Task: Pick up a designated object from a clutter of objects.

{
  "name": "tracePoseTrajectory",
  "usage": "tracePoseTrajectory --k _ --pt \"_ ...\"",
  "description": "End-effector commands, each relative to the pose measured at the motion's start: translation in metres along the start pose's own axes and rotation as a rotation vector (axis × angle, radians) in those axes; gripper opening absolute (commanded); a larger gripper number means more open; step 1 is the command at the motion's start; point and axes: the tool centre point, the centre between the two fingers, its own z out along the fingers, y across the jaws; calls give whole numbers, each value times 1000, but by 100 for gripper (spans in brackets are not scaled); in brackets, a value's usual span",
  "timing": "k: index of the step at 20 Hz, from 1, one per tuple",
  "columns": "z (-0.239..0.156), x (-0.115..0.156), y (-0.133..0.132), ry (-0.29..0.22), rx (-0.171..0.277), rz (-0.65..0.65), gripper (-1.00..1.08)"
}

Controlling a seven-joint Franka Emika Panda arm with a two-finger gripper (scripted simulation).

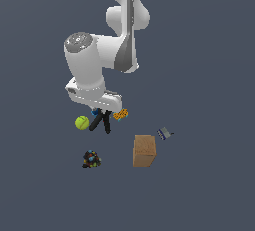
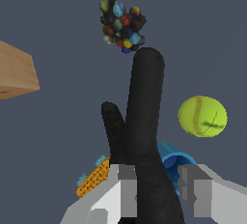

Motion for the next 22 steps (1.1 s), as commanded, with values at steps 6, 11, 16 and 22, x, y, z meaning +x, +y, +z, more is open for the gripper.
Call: tracePoseTrajectory --k 6,11,16,22 --pt "-70 19 -22 2 -1 -1 -100" --pt "-117 33 -38 1 0 -3 -100" --pt "-163 47 -52 1 0 -5 -100" --pt "-208 61 -68 0 1 -6 -100"
